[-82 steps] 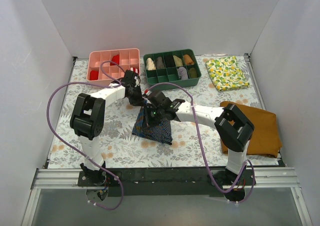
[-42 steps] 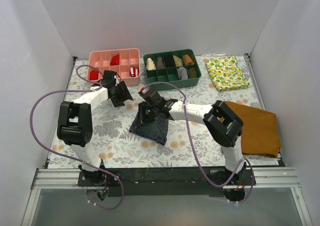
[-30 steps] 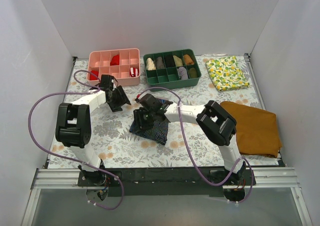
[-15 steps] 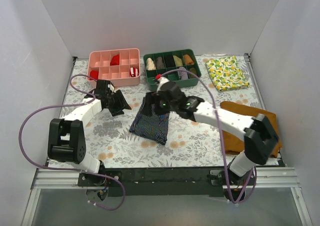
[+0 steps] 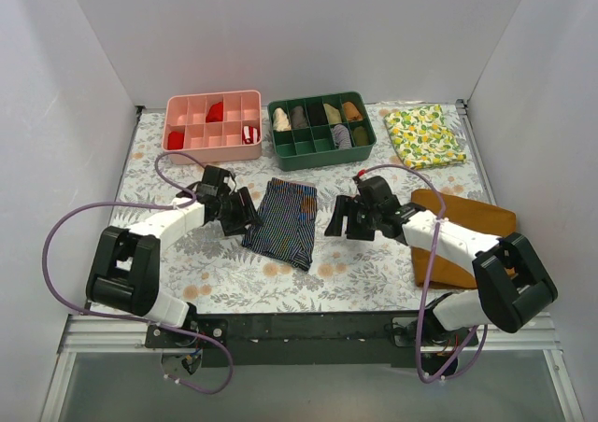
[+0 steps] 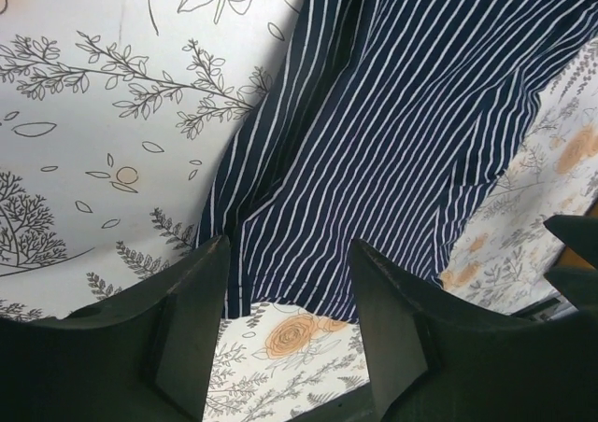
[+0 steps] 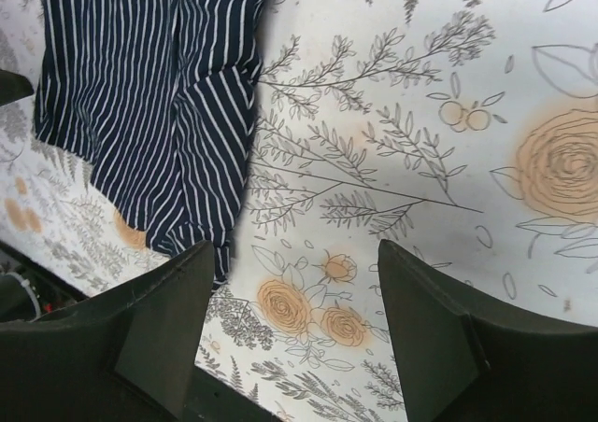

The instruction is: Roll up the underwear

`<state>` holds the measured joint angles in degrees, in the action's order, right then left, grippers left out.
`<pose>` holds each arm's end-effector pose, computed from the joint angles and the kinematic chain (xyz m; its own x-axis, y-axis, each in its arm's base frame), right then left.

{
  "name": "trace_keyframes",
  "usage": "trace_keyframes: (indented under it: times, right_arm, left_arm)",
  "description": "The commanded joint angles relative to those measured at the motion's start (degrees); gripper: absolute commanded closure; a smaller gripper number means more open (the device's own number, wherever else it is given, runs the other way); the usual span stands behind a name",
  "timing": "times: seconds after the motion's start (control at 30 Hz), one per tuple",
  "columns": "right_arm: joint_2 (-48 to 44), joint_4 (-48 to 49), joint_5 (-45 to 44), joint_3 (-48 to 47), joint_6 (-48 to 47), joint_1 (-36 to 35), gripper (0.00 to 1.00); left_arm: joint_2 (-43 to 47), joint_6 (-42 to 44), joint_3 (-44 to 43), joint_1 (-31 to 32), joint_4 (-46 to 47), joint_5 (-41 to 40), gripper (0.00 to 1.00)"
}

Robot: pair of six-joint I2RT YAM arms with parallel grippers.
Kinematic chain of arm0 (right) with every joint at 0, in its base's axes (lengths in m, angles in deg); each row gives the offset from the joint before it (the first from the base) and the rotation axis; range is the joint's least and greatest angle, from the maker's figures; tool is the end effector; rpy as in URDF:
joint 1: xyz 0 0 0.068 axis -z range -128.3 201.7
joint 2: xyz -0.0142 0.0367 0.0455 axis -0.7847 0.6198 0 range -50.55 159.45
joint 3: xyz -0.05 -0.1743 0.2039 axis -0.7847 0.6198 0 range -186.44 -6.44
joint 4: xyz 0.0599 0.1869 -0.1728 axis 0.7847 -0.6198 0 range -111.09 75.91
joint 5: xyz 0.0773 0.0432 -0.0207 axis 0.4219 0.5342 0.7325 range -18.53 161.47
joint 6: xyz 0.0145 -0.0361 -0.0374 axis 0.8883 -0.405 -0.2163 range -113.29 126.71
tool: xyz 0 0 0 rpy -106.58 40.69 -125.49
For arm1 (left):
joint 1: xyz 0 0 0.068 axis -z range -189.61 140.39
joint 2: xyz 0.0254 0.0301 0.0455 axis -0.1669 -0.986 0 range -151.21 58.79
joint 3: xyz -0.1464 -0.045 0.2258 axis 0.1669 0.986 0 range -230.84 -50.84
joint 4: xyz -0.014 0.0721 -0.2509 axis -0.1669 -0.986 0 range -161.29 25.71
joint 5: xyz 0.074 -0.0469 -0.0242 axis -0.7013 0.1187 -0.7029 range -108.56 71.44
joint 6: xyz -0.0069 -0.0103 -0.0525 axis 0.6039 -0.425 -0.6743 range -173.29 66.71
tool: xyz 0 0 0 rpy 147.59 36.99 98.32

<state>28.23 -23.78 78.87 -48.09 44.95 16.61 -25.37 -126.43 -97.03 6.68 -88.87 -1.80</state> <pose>0.2224 0.1618 0.1927 -0.8661 0.1415 -0.4794 -0.1352 0.8570 0.4973 0.2591 -0.0864 0.1767 -0.6261 -0.7718 0.1112 -0.7003 0.4939 -0.5154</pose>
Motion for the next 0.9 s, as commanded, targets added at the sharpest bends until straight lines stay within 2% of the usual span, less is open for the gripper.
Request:
trace_keyframes:
  times: [0.0,0.2,0.5,0.6,0.87]
  right_arm:
    - [-1.5,4.9,5.8,2.4,1.5,-0.2,0.22]
    - [-1.4,8.7,9.8,5.1,2.9,-0.5,0.22]
    - [0.7,9.1,11.3,5.2,3.0,-1.4,0.22]
    - [1.4,9.1,11.4,4.8,2.8,-1.7,0.22]
    - [2.5,10.9,11.4,4.8,3.1,-2.5,0.22]
  left_arm:
    - [0.0,-0.5,1.3,0.9,2.6,-3.8,0.46]
    - [-0.1,0.0,2.2,2.0,0.6,-8.9,0.47]
    - [2.5,0.1,3.8,4.4,0.3,-8.8,0.50]
    - [3.7,-0.3,5.2,5.6,0.3,-9.1,0.55]
    - [4.8,-1.7,6.3,6.1,-1.3,-10.9,0.85]
